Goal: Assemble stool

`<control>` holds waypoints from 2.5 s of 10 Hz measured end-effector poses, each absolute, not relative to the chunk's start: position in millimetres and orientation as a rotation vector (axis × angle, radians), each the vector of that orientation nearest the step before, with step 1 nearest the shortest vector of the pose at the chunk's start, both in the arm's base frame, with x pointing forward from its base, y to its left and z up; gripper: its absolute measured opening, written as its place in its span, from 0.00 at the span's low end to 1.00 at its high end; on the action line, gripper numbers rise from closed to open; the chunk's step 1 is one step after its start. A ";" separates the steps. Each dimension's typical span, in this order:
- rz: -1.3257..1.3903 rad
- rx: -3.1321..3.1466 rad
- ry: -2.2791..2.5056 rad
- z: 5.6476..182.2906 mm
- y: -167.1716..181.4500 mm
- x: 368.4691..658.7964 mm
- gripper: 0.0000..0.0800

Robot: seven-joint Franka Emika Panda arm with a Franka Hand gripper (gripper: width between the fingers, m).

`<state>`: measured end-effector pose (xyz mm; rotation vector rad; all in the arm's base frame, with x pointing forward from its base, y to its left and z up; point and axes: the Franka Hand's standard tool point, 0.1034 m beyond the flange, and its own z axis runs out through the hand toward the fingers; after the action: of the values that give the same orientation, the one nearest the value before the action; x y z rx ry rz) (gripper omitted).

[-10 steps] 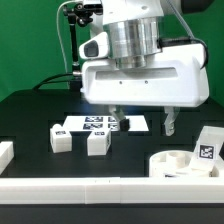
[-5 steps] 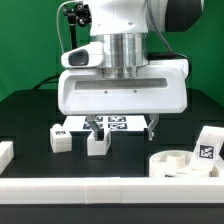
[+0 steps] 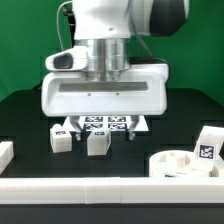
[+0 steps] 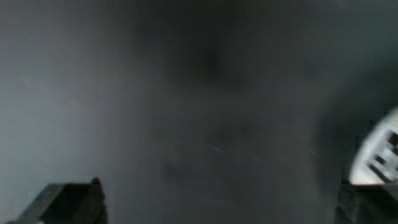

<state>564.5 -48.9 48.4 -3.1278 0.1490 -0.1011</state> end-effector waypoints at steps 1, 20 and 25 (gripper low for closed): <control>-0.094 -3.134 0.178 43.6 -60.9 556.0 0.81; 1.403 -2.602 0.325 23.1 -58.5 502.8 0.81; 1.376 -2.620 0.298 18.4 -49.8 508.9 0.81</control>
Offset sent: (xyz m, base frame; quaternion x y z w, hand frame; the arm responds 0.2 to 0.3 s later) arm 0.0000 0.0000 0.0000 0.0000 0.0000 0.0000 1.0000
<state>508.9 -49.8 18.4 -2.6198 0.2984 1.3759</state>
